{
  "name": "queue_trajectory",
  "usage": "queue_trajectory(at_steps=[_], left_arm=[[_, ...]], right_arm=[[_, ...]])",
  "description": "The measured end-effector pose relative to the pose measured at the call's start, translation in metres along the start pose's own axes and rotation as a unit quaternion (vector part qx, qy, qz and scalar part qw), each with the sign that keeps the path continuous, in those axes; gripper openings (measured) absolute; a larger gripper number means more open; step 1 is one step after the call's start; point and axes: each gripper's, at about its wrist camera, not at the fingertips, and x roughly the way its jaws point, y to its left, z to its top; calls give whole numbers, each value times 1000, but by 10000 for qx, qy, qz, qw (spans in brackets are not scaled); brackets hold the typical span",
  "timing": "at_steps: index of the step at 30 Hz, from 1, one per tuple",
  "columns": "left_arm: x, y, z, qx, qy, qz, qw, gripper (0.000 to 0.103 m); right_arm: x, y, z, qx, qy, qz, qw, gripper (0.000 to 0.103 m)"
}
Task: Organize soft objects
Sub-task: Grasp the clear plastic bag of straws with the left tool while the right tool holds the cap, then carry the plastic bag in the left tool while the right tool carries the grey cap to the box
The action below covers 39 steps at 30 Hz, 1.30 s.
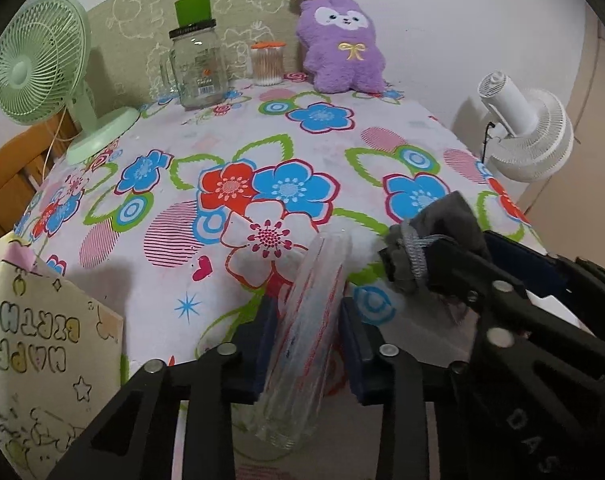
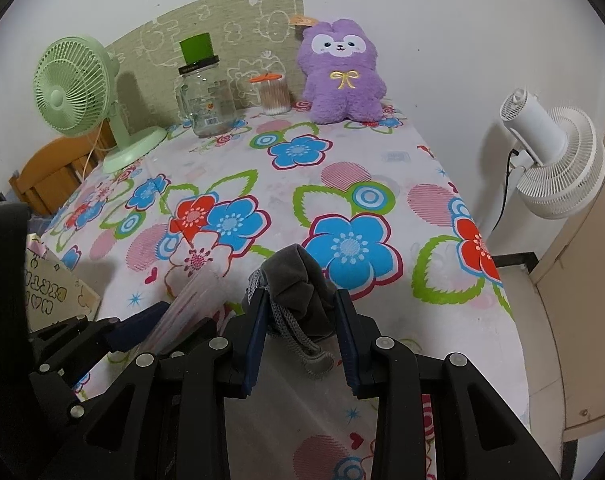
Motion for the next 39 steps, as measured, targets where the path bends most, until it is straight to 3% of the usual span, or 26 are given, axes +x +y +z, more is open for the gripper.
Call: queue_trajectory(at_steps=[6, 18, 39], left_arm=[[-11, -3, -7, 51, -57, -33, 10000, 23], [-49, -1, -23, 39, -503, 138, 9986, 22], [-105, 6, -51, 103, -915, 99, 9957, 22]], right_arm=[[-9, 5, -4, -33, -42, -31, 10000, 37], [-37, 19, -14, -141, -195, -84, 9997, 37], [-94, 48, -37, -337, -547, -132, 9978, 37]])
